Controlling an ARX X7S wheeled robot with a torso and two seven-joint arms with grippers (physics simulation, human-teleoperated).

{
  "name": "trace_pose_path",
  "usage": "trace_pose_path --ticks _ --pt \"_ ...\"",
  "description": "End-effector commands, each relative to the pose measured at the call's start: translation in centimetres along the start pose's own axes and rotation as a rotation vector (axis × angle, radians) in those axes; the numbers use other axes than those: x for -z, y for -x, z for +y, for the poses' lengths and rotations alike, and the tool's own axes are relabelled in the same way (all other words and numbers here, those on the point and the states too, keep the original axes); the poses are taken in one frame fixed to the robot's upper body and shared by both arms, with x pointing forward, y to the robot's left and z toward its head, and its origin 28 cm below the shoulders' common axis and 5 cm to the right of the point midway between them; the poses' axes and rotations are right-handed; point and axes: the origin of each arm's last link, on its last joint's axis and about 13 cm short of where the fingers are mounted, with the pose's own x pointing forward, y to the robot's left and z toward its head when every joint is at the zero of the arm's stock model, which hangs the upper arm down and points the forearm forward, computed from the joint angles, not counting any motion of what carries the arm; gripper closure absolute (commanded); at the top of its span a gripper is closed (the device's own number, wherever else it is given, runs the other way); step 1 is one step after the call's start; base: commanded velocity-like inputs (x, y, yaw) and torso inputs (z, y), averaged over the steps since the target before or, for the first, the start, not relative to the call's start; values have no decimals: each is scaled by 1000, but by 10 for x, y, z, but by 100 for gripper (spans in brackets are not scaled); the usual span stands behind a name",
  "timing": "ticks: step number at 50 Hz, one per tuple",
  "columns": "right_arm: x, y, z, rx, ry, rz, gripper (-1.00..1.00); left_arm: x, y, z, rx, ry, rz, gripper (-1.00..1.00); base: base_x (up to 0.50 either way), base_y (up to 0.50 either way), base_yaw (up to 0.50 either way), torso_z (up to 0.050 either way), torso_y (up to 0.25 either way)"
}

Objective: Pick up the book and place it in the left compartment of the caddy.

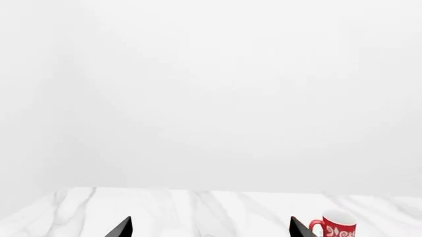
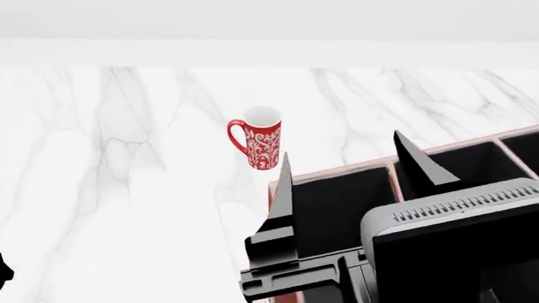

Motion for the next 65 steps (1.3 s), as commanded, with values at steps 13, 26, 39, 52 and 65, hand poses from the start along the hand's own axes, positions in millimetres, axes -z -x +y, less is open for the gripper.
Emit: trace_pose_path --ticks 13,26,39,52,65 --pt "-27 -30 -6 -254 6 17 -100 -22 -20 42 -133 -26 -85 -100 0 0 0 0 0" --pt "-37 -45 -8 -355 57 49 -100 -23 -24 52 -166 -35 -87 -100 0 0 0 0 0" --pt "-36 -70 -2 -457 202 183 -100 -25 -28 61 -209 -40 -93 -100 0 0 0 0 0" --pt "-41 -87 5 -672 299 314 -100 -27 -27 67 -236 -38 -101 -100 0 0 0 0 0" --pt "-38 -110 8 -831 310 386 -100 -29 -28 70 -251 -33 -103 -100 0 0 0 0 0"
